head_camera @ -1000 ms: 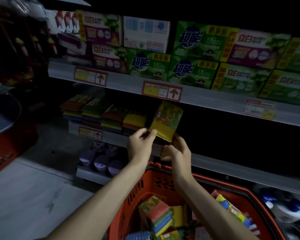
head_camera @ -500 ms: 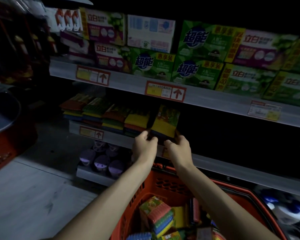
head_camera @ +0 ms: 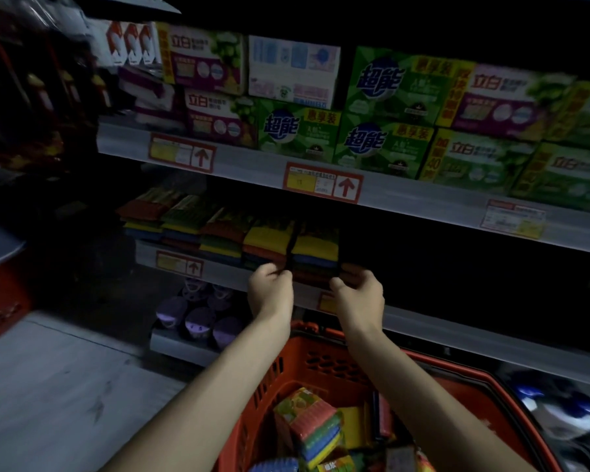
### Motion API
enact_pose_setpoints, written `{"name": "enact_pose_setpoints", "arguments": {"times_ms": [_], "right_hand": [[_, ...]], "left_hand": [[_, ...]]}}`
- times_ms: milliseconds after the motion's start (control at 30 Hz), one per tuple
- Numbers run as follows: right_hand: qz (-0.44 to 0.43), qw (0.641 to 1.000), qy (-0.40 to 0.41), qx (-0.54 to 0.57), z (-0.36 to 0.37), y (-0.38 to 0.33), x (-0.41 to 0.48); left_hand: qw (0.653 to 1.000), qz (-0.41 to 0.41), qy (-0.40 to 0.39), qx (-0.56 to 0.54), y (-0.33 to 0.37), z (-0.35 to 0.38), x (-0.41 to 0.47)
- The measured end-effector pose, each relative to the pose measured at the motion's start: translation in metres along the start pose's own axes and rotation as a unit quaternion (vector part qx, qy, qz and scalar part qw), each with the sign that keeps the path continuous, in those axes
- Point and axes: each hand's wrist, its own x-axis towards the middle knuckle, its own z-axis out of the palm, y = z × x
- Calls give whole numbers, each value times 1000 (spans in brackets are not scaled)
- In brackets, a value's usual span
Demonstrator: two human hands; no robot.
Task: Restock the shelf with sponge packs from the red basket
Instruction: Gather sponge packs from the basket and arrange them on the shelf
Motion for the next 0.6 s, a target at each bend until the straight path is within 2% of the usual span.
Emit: {"name": "enact_pose_setpoints", "arguments": {"times_ms": [200,433,600], "right_hand": [[120,985,21,125,17,6,-2],[255,932,-2,258,28,-7,3],[271,923,20,273,33,-8,6]], "left_hand": [[983,-91,40,-154,1,-11,16],[975,-117,51,-184,6,-19,26],[974,-118,57,-183,9,-19,30]]}}
